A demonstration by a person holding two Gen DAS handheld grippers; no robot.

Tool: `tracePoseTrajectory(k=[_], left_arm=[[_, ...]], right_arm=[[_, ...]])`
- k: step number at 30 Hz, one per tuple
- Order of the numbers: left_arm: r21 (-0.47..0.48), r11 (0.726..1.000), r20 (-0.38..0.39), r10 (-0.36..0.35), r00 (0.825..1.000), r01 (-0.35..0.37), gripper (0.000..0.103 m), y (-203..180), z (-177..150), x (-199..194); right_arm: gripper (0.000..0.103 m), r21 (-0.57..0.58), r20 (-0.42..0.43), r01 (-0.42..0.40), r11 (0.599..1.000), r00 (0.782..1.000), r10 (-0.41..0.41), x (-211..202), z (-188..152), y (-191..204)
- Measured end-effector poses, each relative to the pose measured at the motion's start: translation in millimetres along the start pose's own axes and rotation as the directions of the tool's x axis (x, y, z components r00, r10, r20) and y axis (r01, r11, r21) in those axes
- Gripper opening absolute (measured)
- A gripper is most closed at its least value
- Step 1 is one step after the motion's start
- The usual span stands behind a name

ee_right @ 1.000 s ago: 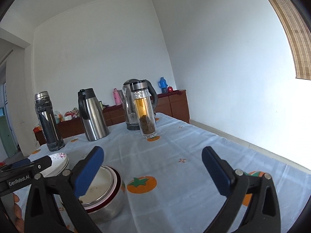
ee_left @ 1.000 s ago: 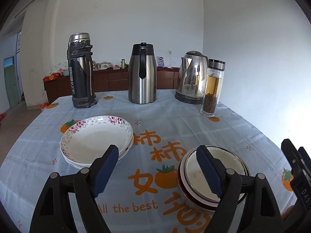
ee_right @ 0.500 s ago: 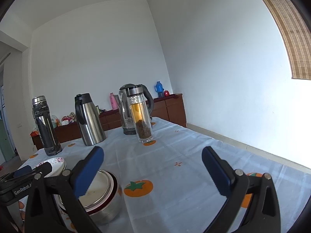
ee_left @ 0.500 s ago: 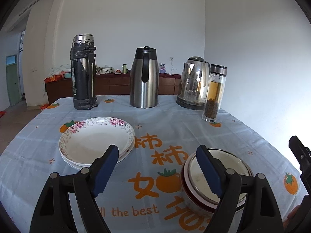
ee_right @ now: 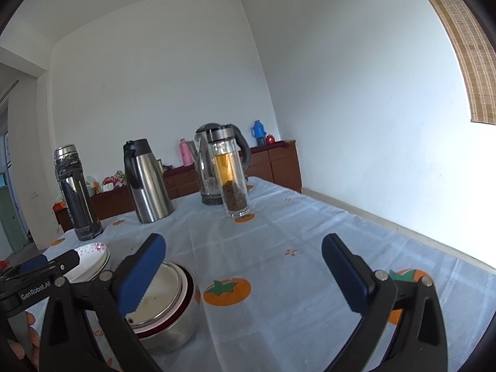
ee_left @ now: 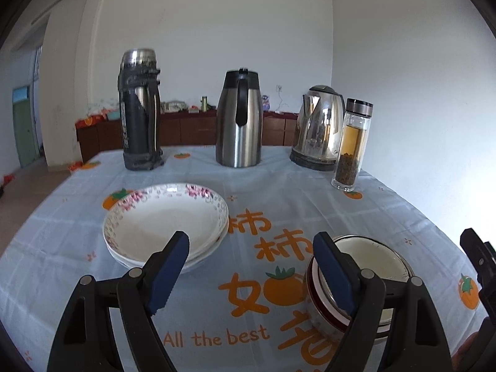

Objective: Organize plates and bowls
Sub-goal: 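Move the left gripper back toward the rim of the nested bowls, then grasp the rim of the nested bowl stack with the left gripper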

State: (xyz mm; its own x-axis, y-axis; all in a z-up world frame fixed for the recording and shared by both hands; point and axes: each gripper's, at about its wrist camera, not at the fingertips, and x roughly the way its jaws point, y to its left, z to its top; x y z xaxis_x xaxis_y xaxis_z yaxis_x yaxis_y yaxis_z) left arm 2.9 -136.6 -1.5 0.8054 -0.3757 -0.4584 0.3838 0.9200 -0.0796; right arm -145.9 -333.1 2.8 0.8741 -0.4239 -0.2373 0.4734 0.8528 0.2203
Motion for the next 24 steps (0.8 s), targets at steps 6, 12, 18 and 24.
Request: tracePoseTrajectory(k=[6, 12, 18, 24], left_arm=[[-0.12, 0.985, -0.084, -0.13, 0.988, 0.12, 0.084, 11, -3, 14], [-0.112, 0.984, -0.104, -0.15, 0.983, 0.138, 0.084, 3, -7, 18], [-0.07, 0.987, -0.107, -0.148, 0.983, 0.141, 0.084, -8, -9, 19], [-0.031, 0.99, -0.12, -0.139, 0.983, 0.136, 0.082, -17, -11, 25]], right_arm=[[0.103, 0.078, -0.103, -0.08, 0.994, 0.991, 0.088, 13, -5, -6], [0.094, 0.043, -0.169, -0.099, 0.994, 0.98, 0.105, 19, -8, 2], [0.087, 0.043, -0.232, -0.16, 0.986, 0.959, 0.166, 28, -13, 9], [0.078, 0.11, -0.298, -0.188, 0.976, 0.931, 0.213, 43, -17, 4]])
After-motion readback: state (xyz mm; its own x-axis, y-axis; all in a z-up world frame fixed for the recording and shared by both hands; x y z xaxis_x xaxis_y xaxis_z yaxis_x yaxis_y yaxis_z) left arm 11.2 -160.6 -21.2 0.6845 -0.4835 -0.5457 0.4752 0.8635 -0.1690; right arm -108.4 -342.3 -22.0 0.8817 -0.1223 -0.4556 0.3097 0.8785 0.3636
